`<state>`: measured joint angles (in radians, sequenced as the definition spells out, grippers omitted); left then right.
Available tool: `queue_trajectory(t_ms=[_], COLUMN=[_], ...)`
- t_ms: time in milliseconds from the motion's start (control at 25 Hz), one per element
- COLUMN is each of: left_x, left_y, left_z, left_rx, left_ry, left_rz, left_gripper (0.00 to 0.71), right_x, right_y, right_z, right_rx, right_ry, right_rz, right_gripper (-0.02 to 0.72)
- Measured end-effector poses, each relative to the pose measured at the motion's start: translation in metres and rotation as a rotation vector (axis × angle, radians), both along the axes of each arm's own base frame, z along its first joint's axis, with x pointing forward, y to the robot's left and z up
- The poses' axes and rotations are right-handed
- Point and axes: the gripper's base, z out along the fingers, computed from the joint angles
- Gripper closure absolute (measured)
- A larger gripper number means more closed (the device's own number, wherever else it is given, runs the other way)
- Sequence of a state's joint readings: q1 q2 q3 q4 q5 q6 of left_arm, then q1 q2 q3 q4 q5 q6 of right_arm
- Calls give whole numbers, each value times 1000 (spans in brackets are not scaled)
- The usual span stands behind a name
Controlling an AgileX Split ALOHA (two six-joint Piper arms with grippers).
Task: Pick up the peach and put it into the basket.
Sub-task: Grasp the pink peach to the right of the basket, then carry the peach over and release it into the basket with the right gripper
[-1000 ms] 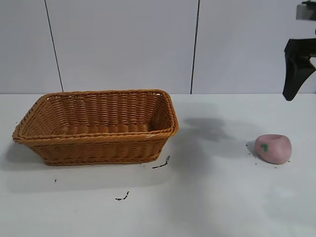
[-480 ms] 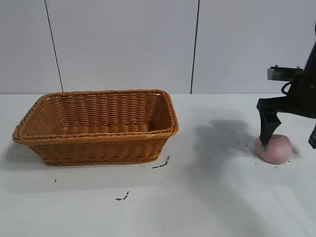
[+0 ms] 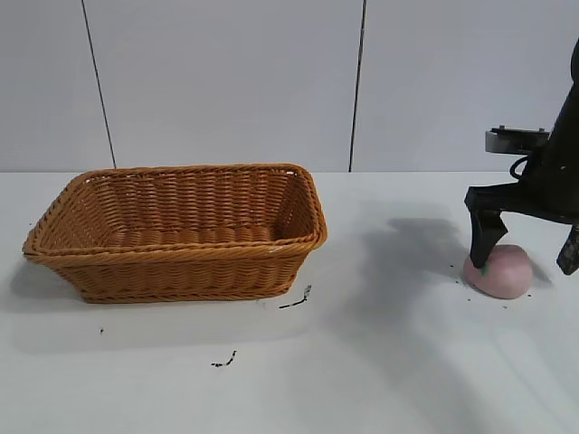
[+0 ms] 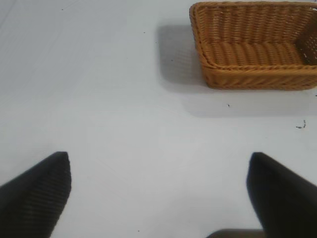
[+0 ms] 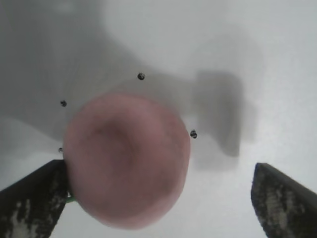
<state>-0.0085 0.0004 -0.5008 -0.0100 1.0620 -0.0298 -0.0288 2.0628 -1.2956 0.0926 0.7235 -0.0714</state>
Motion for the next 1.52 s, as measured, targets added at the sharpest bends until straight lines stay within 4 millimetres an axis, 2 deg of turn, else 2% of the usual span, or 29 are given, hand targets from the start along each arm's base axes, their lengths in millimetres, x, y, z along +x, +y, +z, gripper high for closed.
queue_trajectory(t_ms=[280, 480, 560, 640, 840, 880, 1000, 1160, 1400, 1520], left_x=[0, 0, 0, 0, 0, 0, 0, 0, 0, 0], left_y=[0, 0, 0, 0, 0, 0, 0, 0, 0, 0], left_z=[0, 0, 0, 0, 0, 0, 0, 0, 0, 0], left_rx=[0, 0, 0, 0, 0, 0, 0, 0, 0, 0], left_ry=[0, 0, 0, 0, 0, 0, 0, 0, 0, 0], left_rz=[0, 0, 0, 0, 0, 0, 0, 0, 0, 0], left_gripper=[17, 17, 17, 17, 17, 17, 17, 17, 17, 17], right_x=[3, 3, 2, 2, 2, 3, 3, 10, 22, 26], right_y=[10, 10, 10, 10, 10, 10, 10, 10, 12, 21], right_z=[-3, -15, -18, -18, -16, -14, -6, 23, 108, 137], right_rx=[17, 17, 17, 17, 18, 17, 12, 9, 15, 16], right_ry=[-21, 7, 20, 20, 22, 17, 4, -22, -108, -136], right_rz=[40, 43, 44, 44, 47, 54, 70, 88, 114, 144], right_gripper=[24, 27, 57, 160, 622, 682, 688, 688, 688, 688])
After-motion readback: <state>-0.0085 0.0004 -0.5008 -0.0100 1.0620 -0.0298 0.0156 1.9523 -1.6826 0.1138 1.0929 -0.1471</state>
